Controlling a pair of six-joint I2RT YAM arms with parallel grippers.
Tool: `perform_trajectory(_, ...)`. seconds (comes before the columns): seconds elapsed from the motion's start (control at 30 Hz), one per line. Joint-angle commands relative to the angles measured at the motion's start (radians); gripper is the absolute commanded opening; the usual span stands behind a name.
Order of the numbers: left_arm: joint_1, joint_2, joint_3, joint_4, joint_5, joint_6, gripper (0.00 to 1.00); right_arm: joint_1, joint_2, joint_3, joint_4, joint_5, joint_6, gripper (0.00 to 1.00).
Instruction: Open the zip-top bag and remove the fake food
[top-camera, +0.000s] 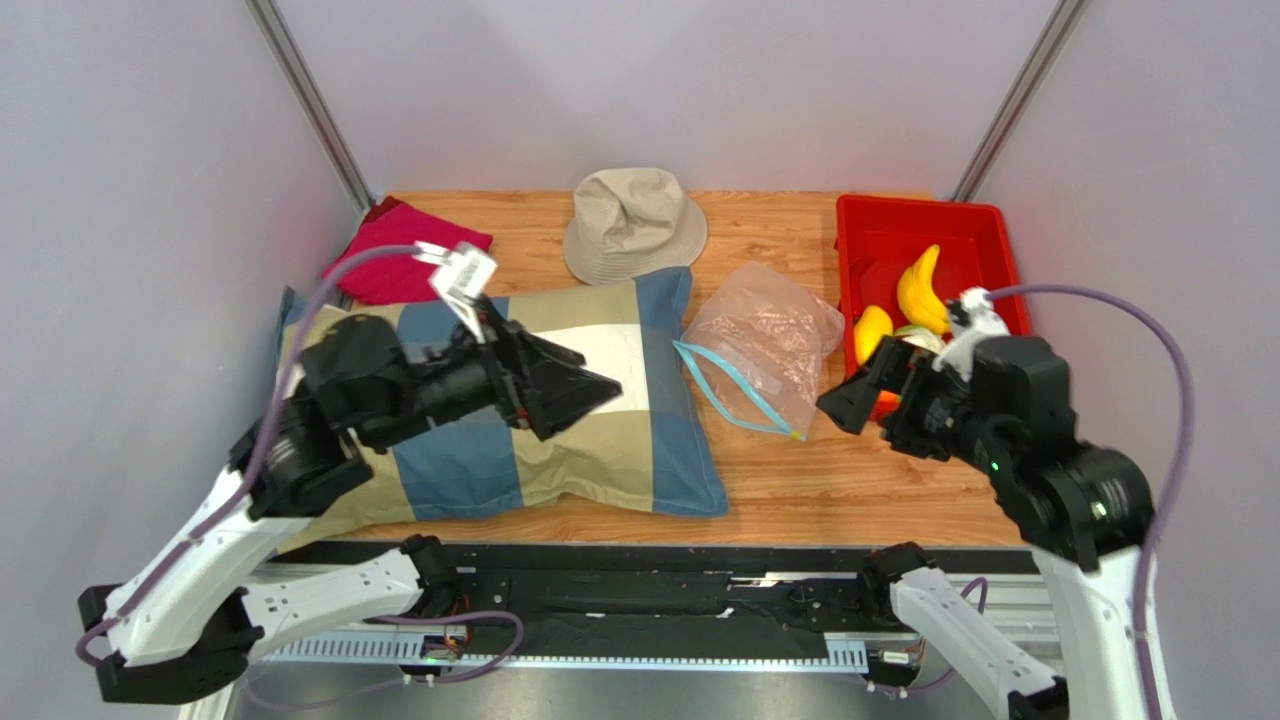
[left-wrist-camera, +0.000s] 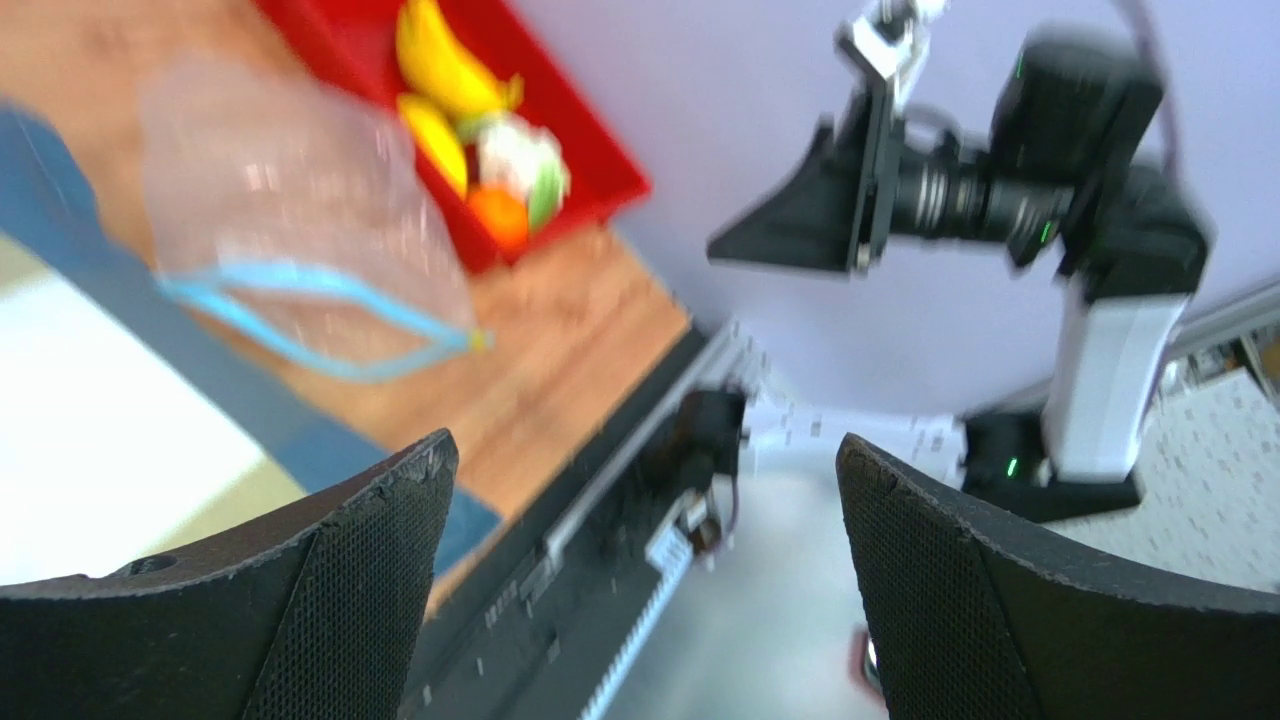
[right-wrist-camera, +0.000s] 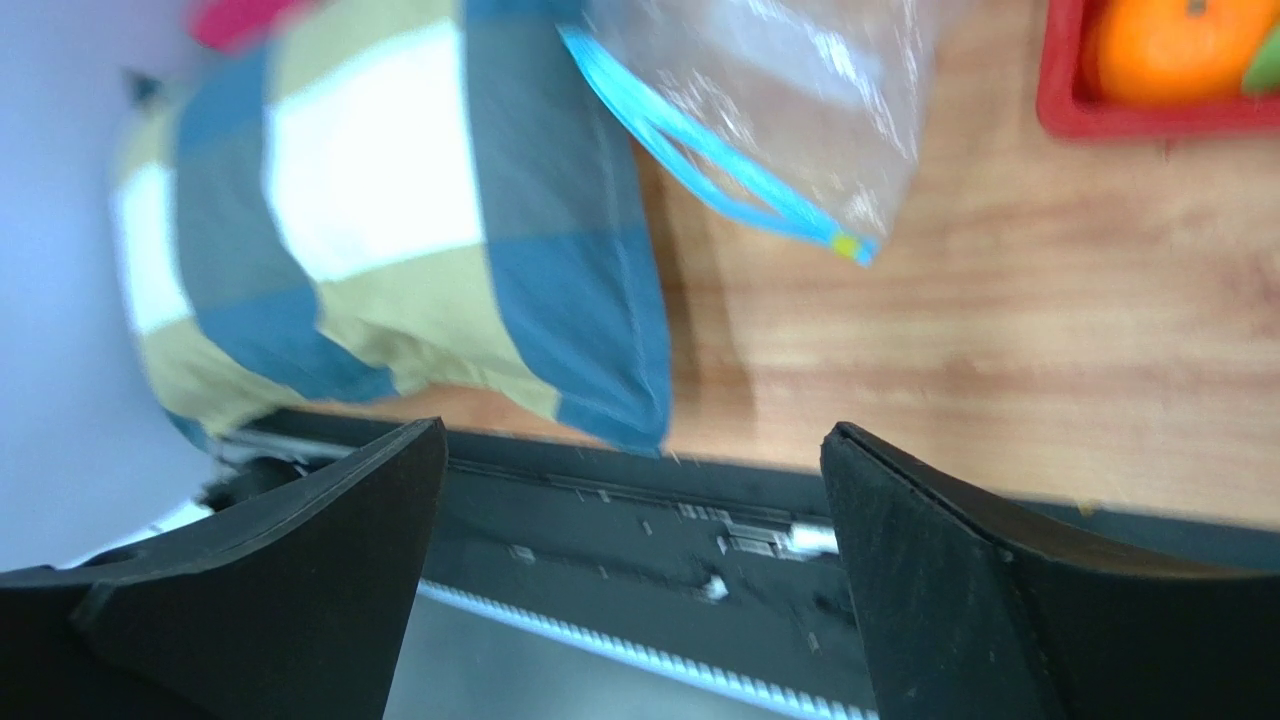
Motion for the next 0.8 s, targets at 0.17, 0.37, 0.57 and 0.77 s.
perform_trajectory(0.17, 0.001, -0.2, -0.133, 0.277, -0.164, 0.112, 0.99, 0.004, -0.294, -0.109, 0.249, 0.061, 0.153, 1.0)
perform_trajectory(0.37, 0.001, -0.219, -0.11, 0.254, -0.191, 0.173, 0.99, 0.004, -0.31, -0.072, 0.267, 0.101, 0.128, 1.0)
perform_trajectory(0.57, 0.001, -0.227, -0.104, 0.219, -0.214, 0.185, 0.99, 0.004, -0.316, -0.106, 0.292, 0.121, 0.143, 1.0)
perform_trajectory(0.77, 0.001, -0.245, -0.116, 0.21, -0.228, 0.191, 0.99, 0.004, -0.304, -0.109, 0.297, 0.123, 0.156, 1.0)
